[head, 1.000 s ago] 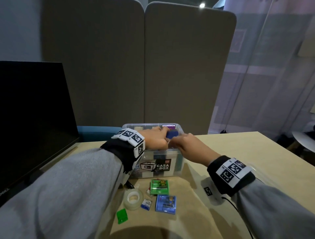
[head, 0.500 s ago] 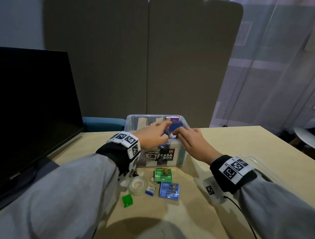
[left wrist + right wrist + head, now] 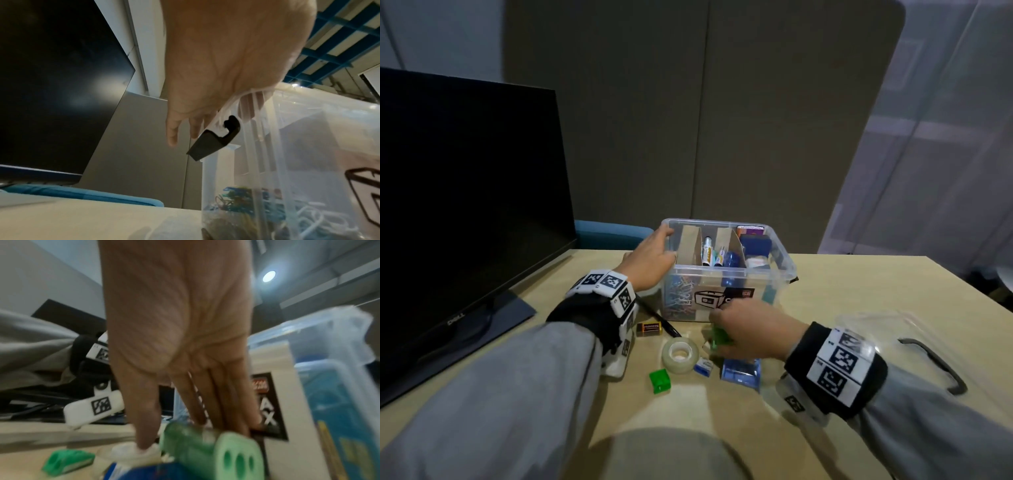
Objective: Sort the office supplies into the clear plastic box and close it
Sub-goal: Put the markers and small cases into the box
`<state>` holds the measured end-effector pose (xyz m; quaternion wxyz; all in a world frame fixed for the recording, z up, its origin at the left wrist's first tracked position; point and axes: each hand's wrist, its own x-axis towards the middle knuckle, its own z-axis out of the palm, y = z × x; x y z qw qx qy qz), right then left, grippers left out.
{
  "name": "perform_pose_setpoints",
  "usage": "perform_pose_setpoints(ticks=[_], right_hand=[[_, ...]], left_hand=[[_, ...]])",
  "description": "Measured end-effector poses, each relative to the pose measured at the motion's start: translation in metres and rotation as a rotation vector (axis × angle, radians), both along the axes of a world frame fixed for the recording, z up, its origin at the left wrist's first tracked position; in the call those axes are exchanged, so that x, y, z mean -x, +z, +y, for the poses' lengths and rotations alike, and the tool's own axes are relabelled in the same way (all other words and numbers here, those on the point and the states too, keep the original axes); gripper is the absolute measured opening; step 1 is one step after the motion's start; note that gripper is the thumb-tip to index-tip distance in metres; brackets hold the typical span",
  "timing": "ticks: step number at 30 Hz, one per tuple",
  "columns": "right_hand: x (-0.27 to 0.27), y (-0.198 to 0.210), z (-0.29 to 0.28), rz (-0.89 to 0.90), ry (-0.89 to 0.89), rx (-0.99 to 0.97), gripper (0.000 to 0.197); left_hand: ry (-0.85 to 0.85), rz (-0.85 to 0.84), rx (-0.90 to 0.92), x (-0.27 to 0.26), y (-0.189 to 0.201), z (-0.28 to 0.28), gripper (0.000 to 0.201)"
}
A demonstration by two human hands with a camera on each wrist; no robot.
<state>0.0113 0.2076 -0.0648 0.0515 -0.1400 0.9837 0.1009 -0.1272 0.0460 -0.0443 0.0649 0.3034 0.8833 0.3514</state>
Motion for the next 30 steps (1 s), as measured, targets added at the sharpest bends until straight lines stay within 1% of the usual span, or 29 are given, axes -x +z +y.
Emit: perform_pose_setpoints(ticks=[2, 3, 7, 10, 12, 15, 16, 18, 20, 22, 24, 26, 27, 30], right_hand=[[0.004, -0.008, -0.004, -0.092, -0.078, -0.019, 0.049], [0.006, -0.010, -0.005, -0.094, -0.087, -0.013, 0.051], [0.011, -0.010, 0.000, -0.059, -0.065, 0.036, 0.048], [0.010, -0.002, 0.005, -0.043, -0.006, 0.125, 0.045], [0.007, 0.013, 0.008, -0.024, 0.036, 0.255, 0.044], [0.000, 0.045, 0.017, 0.088, 0.050, 0.575, 0.044], [0.000, 0.055, 0.022, 0.160, 0.029, 0.685, 0.045], [0.004, 0.069, 0.034, 0.307, -0.061, 0.864, 0.053], [0.010, 0.073, 0.044, 0.400, -0.146, 0.965, 0.061], [0.017, 0.073, 0.049, 0.442, -0.192, 0.963, 0.063], [0.024, 0.070, 0.052, 0.497, -0.227, 0.892, 0.061], [0.033, 0.068, 0.057, 0.597, -0.264, 0.815, 0.058], [0.037, 0.067, 0.061, 0.621, -0.294, 0.789, 0.059], [0.045, 0.064, 0.073, 0.552, -0.393, 0.699, 0.063]], left_hand=[[0.009, -0.005, 0.008, 0.000, 0.000, 0.000, 0.059], [0.011, -0.005, 0.015, 0.000, 0.000, 0.000, 0.058], [-0.007, 0.002, 0.032, 0.002, -0.002, 0.000, 0.055], [-0.026, 0.002, 0.022, 0.003, -0.003, 0.001, 0.051], [-0.035, 0.003, 0.021, 0.004, -0.004, 0.002, 0.048], [-0.034, 0.000, 0.036, 0.006, -0.004, 0.002, 0.045], [-0.032, -0.003, 0.041, 0.006, -0.003, 0.001, 0.045], [-0.036, -0.008, 0.038, 0.005, -0.002, 0.001, 0.045], [-0.047, -0.016, 0.011, 0.004, -0.002, 0.001, 0.045], [-0.055, -0.024, -0.014, 0.004, -0.001, 0.002, 0.045], [-0.057, -0.034, -0.029, 0.004, -0.001, 0.002, 0.045], [-0.054, -0.039, -0.032, 0.005, -0.002, 0.002, 0.045], [-0.052, -0.038, -0.028, 0.005, -0.003, 0.002, 0.044], [-0.049, -0.024, 0.001, 0.007, -0.004, 0.002, 0.043]])
